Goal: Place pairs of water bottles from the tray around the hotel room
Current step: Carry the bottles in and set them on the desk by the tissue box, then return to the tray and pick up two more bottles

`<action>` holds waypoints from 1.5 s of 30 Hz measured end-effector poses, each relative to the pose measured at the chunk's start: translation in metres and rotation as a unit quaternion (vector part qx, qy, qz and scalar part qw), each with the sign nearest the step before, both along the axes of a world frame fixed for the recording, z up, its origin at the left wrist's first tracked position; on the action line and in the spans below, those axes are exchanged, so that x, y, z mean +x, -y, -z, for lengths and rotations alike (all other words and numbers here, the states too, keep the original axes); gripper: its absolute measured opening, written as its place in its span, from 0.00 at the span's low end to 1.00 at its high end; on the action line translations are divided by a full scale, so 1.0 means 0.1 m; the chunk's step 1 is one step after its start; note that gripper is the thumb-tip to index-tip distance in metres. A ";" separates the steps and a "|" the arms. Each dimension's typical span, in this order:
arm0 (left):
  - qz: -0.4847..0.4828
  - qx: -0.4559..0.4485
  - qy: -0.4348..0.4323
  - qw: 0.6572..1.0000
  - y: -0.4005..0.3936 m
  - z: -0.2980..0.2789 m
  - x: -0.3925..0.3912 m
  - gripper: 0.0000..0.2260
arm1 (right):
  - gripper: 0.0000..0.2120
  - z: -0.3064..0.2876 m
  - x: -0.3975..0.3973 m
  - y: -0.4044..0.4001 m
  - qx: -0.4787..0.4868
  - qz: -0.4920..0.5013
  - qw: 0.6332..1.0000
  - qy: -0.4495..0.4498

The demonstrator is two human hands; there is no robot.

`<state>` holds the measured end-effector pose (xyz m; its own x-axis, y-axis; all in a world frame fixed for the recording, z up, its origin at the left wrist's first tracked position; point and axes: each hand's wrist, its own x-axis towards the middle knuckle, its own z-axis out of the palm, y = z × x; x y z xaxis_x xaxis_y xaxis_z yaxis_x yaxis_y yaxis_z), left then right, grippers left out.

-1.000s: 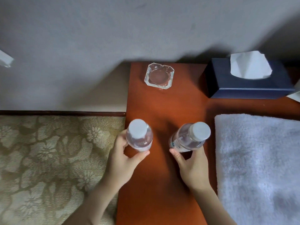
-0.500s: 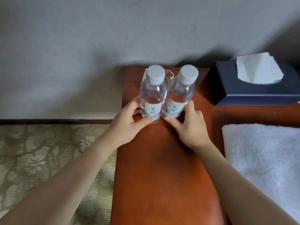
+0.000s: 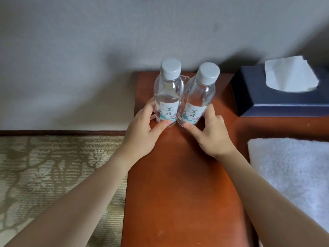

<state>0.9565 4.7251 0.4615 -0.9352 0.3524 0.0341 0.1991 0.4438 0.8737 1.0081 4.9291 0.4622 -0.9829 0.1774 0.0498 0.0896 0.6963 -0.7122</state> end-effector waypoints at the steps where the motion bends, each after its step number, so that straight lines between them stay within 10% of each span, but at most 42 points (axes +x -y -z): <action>1: 0.000 -0.003 -0.004 1.000 0.00 0.00 0.00 0.24 | 0.23 -0.01 0.00 0.00 -0.005 -0.005 1.000 -0.008; 11: -0.007 -0.019 -0.019 1.000 -0.01 0.02 0.01 0.25 | 0.22 0.02 0.00 0.00 0.006 -0.024 1.000 -0.019; 18: -0.087 0.058 -0.022 0.994 0.01 -0.23 0.35 0.33 | 0.51 -0.33 0.24 0.05 -0.212 0.022 0.977 0.028; 22: -0.138 0.054 -0.150 0.978 0.19 -1.08 0.73 0.21 | 0.47 -1.11 0.61 0.11 -0.182 0.068 0.980 -0.045; 27: -0.193 0.051 -0.262 0.944 0.68 -2.75 1.14 0.08 | 0.07 -2.59 0.84 0.31 -0.129 0.056 0.975 -0.173; 36: -0.338 -0.003 -0.328 0.882 2.05 -5.21 2.08 0.04 | 0.04 -5.17 1.17 1.55 -0.098 -0.141 0.951 -0.256; 45: -0.492 -0.074 -0.368 0.786 4.07 -6.13 3.61 0.04 | 0.06 -5.98 1.74 4.16 -0.116 -0.383 0.877 -0.266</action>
